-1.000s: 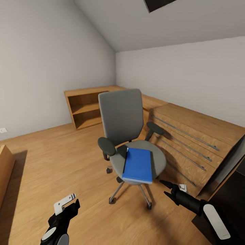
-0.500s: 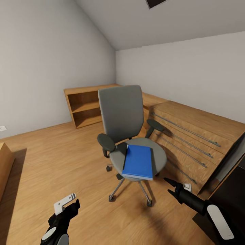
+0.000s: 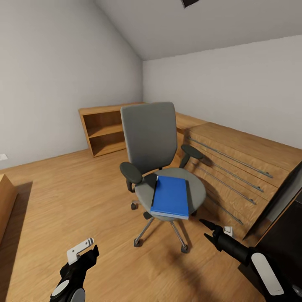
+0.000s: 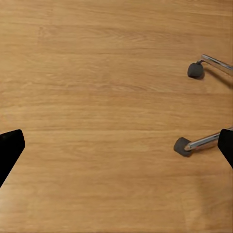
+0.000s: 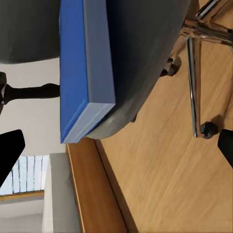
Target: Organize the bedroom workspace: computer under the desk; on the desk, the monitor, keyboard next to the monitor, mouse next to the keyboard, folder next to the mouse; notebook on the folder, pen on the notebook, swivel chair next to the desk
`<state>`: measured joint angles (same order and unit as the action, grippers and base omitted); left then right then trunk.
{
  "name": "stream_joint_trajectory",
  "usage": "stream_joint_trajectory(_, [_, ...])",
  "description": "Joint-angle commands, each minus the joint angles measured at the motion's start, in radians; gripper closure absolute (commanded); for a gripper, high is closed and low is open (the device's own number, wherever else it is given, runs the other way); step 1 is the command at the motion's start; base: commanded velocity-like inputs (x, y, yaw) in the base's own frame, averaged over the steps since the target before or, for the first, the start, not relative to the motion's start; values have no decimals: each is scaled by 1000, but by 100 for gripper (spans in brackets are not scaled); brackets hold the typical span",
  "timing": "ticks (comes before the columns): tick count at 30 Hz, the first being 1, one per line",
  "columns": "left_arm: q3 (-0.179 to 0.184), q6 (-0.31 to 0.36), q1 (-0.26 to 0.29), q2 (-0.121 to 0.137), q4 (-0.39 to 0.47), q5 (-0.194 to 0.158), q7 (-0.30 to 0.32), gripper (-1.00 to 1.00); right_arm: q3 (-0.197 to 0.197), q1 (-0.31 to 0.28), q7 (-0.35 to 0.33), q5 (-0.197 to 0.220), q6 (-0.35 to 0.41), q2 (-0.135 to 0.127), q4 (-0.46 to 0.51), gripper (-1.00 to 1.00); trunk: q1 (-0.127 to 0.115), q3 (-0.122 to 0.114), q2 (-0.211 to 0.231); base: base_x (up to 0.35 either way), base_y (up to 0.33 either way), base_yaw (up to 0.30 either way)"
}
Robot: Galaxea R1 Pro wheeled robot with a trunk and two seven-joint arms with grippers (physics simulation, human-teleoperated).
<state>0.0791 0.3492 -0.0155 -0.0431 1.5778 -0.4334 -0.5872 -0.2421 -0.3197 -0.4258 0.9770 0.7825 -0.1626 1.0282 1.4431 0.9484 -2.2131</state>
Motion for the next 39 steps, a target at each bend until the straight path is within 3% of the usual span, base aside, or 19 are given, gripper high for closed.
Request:
stream_joint_trajectory(1, [1, 2, 0, 0, 1, -7, -6, -100, -2, -1, -2, -2, 6, 8, 1, -100, 0, 1, 0, 131, 122, 0])
stream_joint_trajectory(39, [2, 2, 0, 0, -1, -7, -3, -100, -8, 0, -4, -1, 6, 14, 0, -100, 0, 1, 0, 74, 40, 0])
